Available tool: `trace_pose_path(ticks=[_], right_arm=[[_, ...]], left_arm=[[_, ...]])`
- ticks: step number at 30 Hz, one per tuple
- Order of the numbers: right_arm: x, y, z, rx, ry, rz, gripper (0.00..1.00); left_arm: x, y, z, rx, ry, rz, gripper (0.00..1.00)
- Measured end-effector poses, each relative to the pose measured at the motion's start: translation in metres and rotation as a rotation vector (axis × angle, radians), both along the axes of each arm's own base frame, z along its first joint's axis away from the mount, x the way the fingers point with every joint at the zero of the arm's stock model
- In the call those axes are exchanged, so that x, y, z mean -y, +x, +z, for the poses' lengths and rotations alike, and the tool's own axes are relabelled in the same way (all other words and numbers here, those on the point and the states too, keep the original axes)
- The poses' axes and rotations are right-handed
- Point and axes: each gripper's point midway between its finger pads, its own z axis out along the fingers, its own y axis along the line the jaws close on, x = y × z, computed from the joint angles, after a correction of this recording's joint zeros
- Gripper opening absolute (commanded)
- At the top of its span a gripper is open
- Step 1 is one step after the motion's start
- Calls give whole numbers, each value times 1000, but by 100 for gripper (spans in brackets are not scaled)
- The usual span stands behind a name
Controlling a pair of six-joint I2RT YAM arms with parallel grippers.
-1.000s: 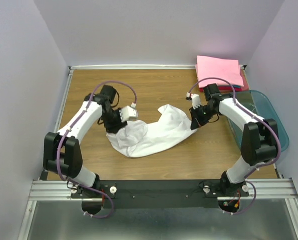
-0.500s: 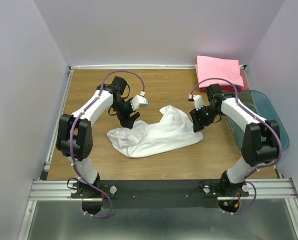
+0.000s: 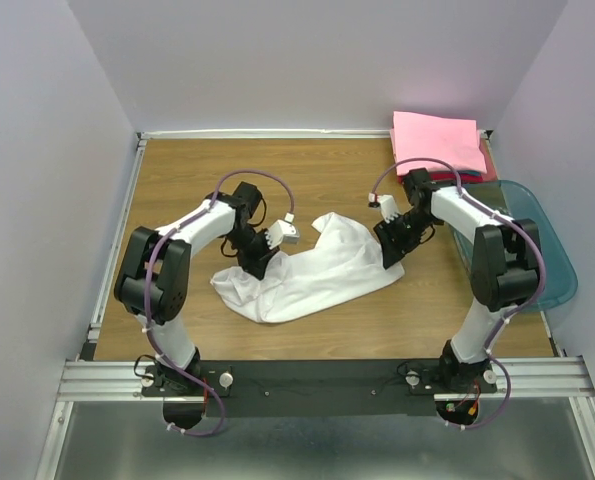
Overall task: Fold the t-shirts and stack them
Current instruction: Flatten the tshirt out
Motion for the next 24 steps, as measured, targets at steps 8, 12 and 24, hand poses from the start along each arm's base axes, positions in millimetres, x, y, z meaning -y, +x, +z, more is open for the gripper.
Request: trace_pose_path(ticks=[8,12,24], right_arm=[[-1,-15,-2,-51,-2,81,1],[-3,5,-6,-40,-7,81,1],[-11,131,102,373,77,-9,1]], left_arm=[[-27,70,48,160,-51,158,0],[-43,111,83,281,-77,225,0],[-85,190,181,613,-121,267,2]])
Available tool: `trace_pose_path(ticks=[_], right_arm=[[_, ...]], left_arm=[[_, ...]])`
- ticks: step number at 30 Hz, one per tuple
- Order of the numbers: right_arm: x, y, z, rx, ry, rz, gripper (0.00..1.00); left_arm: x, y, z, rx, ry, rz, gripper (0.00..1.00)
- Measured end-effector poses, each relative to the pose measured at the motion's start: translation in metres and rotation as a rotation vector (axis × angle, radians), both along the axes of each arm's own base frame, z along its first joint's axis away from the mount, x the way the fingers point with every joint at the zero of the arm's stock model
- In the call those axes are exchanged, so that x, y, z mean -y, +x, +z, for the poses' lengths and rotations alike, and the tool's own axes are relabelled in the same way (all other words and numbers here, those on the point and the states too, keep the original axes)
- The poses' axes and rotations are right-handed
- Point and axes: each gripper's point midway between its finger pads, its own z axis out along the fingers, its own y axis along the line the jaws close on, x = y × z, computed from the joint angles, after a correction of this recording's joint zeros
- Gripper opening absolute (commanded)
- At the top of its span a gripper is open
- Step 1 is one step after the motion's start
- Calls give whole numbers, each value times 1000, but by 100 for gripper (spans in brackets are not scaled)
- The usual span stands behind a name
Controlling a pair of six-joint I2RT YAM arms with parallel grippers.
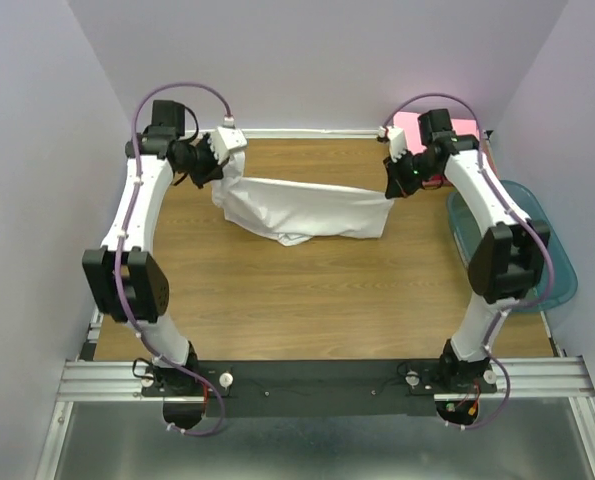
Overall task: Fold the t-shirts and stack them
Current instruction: Flatten the tshirt out
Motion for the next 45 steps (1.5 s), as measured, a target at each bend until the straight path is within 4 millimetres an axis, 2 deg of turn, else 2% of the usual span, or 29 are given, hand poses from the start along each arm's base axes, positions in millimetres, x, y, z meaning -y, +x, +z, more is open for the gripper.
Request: trace_pose_path(ticks=[2,3,4,5,6,7,8,9,11,12,14,16,19,20,21,22,24,27,30,36,45], right_arm=[[0,-15,12,30,21,21,1],[2,-25,13,40,20,37,1],[2,-47,10,32,12,66,4],[3,-62,5,26,1,91,16],[6,-89,-7,7,-21,128,32],[11,-111,-20,-23,-48,156,60],[16,-136,-35,-72,-75,182,67],[20,-152,-46,-112,-94,199,72],[30,-178,-66,-196,-137,214,72],[33,-182,-69,-216,-149,211,72],[32,-178,-66,-212,-150,206,68],[25,-158,-54,-197,-127,182,64],[12,-125,-48,-191,-87,145,60],[7,-112,-50,-204,-70,125,59],[6,-109,-51,-210,-66,118,58],[2,-99,-58,-225,-57,103,56],[-2,-92,-68,-264,-47,81,49],[-3,-92,-83,-318,-50,62,48],[-4,-93,-89,-337,-54,65,47],[-1,-97,-95,-327,-106,92,47],[8,-99,-119,-326,-188,120,47]], left_arm=[[-7,-24,2,50,52,-76,14],[-8,-40,-3,55,72,-110,23],[-10,-64,-12,59,107,-165,27],[-11,-80,-19,63,134,-201,32],[-13,-109,-32,54,169,-256,45],[-19,-129,-44,63,212,-288,50],[-24,-145,-55,57,247,-316,56],[-32,-174,-71,44,294,-347,59],[-41,-202,-86,54,347,-366,64],[-43,-208,-87,65,359,-366,64],[-43,-208,-83,104,370,-362,63],[-42,-198,-77,119,355,-329,60],[-36,-172,-73,57,287,-261,56],[-33,-157,-73,29,255,-238,56],[-30,-146,-76,4,230,-221,56],[-28,-136,-88,-46,206,-201,54],[-23,-129,-108,-149,152,-160,46],[-18,-130,-135,-280,106,-111,44],[-11,-131,-151,-356,84,-78,44],[-5,-130,-154,-378,65,-55,45],[-1,-131,-156,-390,61,-57,49]])
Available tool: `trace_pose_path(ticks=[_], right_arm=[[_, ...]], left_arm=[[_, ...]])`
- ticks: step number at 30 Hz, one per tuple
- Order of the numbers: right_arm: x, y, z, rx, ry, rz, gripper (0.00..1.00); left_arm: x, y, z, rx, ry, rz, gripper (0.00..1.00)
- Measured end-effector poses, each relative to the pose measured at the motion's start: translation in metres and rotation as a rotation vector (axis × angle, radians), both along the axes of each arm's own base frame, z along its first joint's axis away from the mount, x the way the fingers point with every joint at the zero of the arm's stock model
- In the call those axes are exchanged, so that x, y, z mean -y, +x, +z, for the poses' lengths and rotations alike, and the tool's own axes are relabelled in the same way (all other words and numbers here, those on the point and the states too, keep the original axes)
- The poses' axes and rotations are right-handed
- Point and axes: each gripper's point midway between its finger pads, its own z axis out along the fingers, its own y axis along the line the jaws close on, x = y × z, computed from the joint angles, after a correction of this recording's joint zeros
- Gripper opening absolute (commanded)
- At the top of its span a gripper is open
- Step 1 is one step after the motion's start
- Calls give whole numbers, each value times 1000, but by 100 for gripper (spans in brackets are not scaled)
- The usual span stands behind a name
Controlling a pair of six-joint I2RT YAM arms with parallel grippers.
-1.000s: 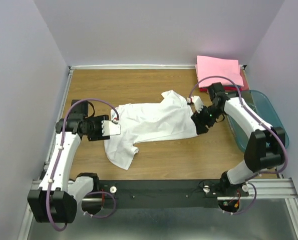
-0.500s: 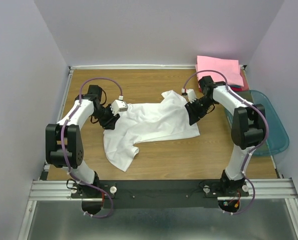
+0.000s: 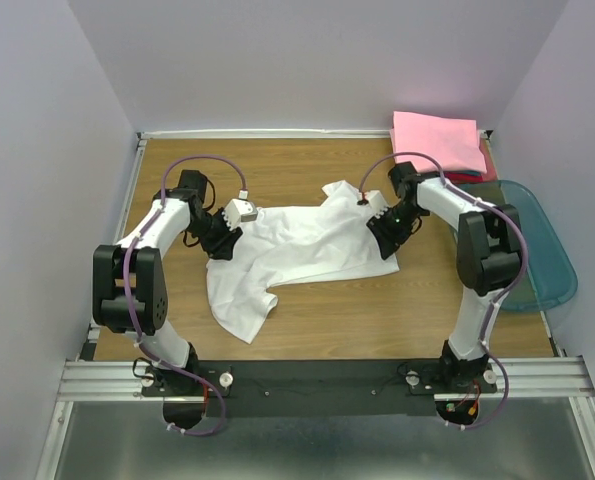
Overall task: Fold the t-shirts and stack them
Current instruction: Flatten the tshirt out
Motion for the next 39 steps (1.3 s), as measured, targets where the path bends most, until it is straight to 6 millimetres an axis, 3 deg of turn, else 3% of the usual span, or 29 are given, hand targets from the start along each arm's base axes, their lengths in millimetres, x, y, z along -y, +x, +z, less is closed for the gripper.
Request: trace_pose_path(ticks=[4,13,16,18,20,22,25,26,33,35,36,39], right_arm=[[1,0,-9,-8,-18,15,45],[0,2,-14,3,-35,36,12],[1,2,-13,5,-38,37,13],[2,2,-10,11,-41,35,27],[3,0,-2,20,-43,39,27],[4,-1,8,37,-43,39,21],[4,-1,18,56,-40,31,2],[4,-2,18,54,-41,30,0],[6,-8,15,28,-46,27,1],[6,-12,13,20,-48,28,19],[8,-16,11,10,-51,29,34],[9,-20,9,-7,-55,25,37]], left_arm=[[0,0,0,0,-1,3,50],[0,2,-4,-6,-3,23,49],[1,3,-8,-17,-2,29,49],[1,4,-9,-20,-2,31,49],[1,4,-10,-18,-2,31,49],[1,5,-10,-16,-3,32,46],[1,6,-13,-23,-3,36,42],[1,6,-15,-29,-3,39,41],[2,10,-24,-65,-3,55,42],[2,12,-22,-58,-4,55,44],[2,12,-22,-56,-4,55,45],[2,12,-22,-58,-4,56,45]])
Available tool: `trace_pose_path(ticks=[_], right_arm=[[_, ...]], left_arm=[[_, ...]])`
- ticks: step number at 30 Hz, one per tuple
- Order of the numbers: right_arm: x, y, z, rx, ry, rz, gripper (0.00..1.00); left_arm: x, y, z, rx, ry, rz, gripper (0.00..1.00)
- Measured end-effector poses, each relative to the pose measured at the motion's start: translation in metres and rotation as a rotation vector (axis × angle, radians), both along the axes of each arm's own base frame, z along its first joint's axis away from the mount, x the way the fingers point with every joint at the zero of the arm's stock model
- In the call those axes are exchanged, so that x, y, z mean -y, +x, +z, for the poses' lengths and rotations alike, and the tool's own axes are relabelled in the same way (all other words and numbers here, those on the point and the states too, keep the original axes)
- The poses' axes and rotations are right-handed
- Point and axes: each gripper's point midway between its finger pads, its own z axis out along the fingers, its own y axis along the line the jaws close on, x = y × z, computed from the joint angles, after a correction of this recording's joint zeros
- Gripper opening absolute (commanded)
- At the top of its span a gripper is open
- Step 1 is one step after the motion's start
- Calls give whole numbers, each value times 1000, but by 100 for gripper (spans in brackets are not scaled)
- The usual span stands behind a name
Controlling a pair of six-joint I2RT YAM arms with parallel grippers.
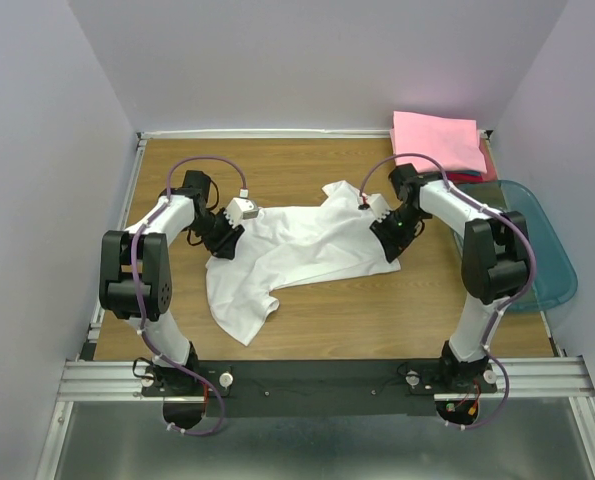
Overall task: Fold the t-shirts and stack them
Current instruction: Flatten the tshirt out
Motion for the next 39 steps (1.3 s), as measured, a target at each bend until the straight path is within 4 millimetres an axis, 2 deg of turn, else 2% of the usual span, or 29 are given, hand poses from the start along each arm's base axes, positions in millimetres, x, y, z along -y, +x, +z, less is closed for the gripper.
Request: trace_pose_path(ticks=[6,8,10,15,16,19,24,25,26,27,29,39], right_arm=[[-1,2,-12,-30,-7,-16,33],[-1,1,-17,-45,-11,-17,27],[-1,0,-22,-58,-15,-16,13],[-1,1,-21,-59,-14,-24,0],[-1,1,-20,-57,-14,-25,1],[-2,3,-13,-35,-8,-25,1],[-2,5,17,44,14,-26,1],[-3,6,24,61,19,-26,1],[-3,6,26,68,20,-26,11],[-3,6,28,73,23,-35,27],[-3,7,27,71,21,-48,39],[-5,10,-16,-44,-19,-158,42]], left_arm=[[-1,0,0,0,4,2,46],[-1,0,0,-2,6,5,46],[-1,0,0,-3,6,8,46],[-1,1,-1,-5,5,15,45],[-1,1,-1,-4,5,16,44],[-1,2,-2,-5,4,17,44],[-1,3,-4,-4,5,17,44],[-1,3,-4,-3,5,17,45],[-1,3,-4,-2,4,18,45],[-1,4,-4,-1,4,18,45],[0,5,-4,2,4,18,46],[0,6,-4,0,1,31,48]])
